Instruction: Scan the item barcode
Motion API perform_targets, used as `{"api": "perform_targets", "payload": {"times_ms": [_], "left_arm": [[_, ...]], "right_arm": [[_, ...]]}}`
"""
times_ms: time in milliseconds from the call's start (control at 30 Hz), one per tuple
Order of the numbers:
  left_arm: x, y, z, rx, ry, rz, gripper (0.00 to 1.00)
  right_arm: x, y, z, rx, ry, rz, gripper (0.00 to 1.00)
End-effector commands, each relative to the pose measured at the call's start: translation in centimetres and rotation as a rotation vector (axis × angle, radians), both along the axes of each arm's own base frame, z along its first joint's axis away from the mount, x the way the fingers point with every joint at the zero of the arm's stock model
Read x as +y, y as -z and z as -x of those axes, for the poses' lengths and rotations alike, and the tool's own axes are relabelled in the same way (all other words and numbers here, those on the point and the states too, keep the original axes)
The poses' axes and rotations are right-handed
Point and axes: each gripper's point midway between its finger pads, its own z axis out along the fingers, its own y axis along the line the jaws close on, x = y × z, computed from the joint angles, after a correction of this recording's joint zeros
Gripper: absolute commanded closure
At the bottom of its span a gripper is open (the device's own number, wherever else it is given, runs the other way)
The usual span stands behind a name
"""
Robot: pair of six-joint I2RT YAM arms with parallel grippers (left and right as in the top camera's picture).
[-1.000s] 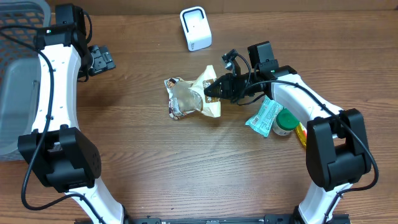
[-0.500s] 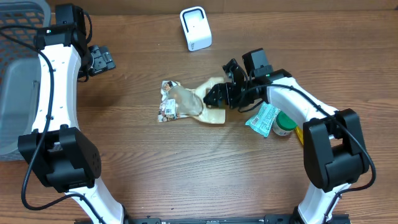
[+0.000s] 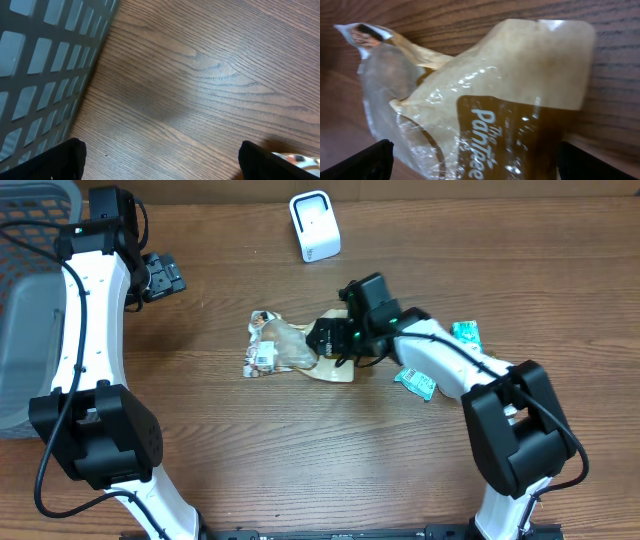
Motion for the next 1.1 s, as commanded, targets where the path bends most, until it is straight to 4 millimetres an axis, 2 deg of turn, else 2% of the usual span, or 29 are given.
{"api": "perform_targets", "payload": {"times_ms": [0, 200, 400, 567, 700, 833, 1000, 1067], "left_arm": [[-0.2, -0.9, -0.1, -0.025, 0.002, -0.005, 0.01], [-0.2, -0.9, -0.1, -0.025, 0.002, -0.005, 0.0], [-0.2, -0.9, -0.1, -0.025, 0.002, -0.005, 0.0], [-0.2, -0.9, -0.1, -0.025, 0.002, -0.005, 0.0], [-0.2, -0.9, -0.1, -0.025, 0.002, -0.005, 0.01], [-0.2, -0.9, -0.1, -0.025, 0.002, -0.005, 0.0], [-0.3, -0.9, -0.1, -0.025, 0.003, -0.005, 0.0], [-0.2, -0.9, -0.1, -0.025, 0.002, -0.005, 0.0]], "right_arm": [[-0.6, -0.5, -1.0, -0.074, 0.155, 0.1, 0.0], [1.4, 0.5, -0.6, -0.094, 0.128, 0.101, 0.0], [1.2, 5.3, 0.1, -0.004, 0.156, 0.138, 0.0], [0.7, 5.2, -0.2, -0.004, 0.166, 0.144, 0.0], [-1.4, 3.5, -1.0, 0.01, 0.21, 0.153, 0.0], [-3.9, -1.0, -2.3, -0.024, 0.242, 0.146, 0.0], [-3.8, -5.7, -2.7, -0.113, 0.209, 0.111, 0.0], [-2.3, -6.4, -2.1, -0.131, 0.177, 0.1, 0.0]]}}
